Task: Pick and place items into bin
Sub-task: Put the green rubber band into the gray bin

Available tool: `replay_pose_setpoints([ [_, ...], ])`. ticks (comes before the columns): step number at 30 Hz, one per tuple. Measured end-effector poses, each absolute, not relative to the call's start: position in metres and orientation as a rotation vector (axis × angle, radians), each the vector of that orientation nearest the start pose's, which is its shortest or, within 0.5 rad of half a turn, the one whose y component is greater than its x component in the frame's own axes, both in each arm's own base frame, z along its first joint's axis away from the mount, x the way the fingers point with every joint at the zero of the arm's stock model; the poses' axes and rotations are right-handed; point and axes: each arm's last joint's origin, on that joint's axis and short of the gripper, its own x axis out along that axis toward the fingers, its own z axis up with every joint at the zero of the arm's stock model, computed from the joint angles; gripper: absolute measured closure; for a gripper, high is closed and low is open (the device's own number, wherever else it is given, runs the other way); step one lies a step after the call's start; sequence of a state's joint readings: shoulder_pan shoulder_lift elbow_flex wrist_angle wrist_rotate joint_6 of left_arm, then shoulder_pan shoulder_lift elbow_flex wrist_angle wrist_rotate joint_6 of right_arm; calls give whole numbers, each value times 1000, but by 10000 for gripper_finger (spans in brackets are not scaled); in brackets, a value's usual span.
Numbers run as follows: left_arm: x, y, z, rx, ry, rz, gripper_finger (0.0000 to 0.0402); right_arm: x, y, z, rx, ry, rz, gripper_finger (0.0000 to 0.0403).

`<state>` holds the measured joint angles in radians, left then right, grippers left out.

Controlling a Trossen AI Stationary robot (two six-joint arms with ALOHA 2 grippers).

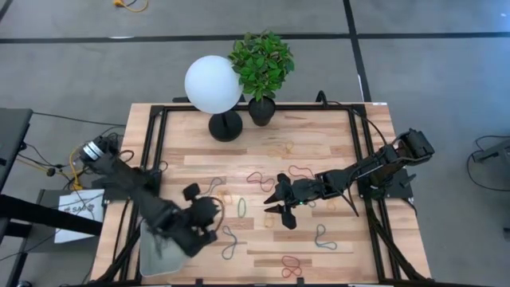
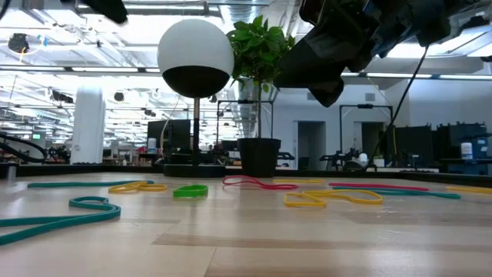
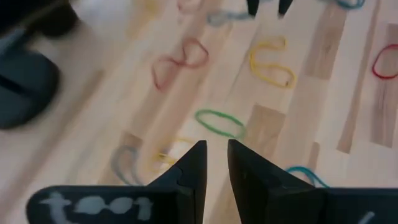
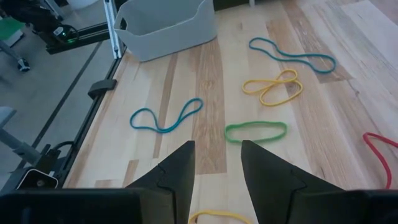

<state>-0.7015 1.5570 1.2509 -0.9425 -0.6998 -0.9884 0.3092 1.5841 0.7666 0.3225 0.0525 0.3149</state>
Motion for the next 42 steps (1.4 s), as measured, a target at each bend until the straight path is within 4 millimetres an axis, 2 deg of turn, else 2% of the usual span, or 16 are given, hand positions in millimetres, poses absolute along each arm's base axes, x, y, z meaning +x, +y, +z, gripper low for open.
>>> replay_pose_setpoints([
  [8, 291, -159, 207, -36, 982, 305, 347, 305, 96, 184, 217, 523, 173, 278],
  [12, 314, -154, 184, -35, 1018, 226, 347, 305, 97, 183, 216, 528, 174, 278],
  [20, 332, -143, 152, -21, 1114, 165, 347, 304, 97, 182, 211, 548, 171, 278],
  [28, 340, -139, 148, -68, 1115, 97, 347, 304, 97, 181, 211, 550, 170, 278],
  [37, 339, -139, 147, -97, 1123, 96, 347, 303, 96, 181, 218, 561, 166, 278],
  [42, 339, -139, 143, -113, 1097, 86, 347, 299, 93, 173, 283, 658, 115, 278],
])
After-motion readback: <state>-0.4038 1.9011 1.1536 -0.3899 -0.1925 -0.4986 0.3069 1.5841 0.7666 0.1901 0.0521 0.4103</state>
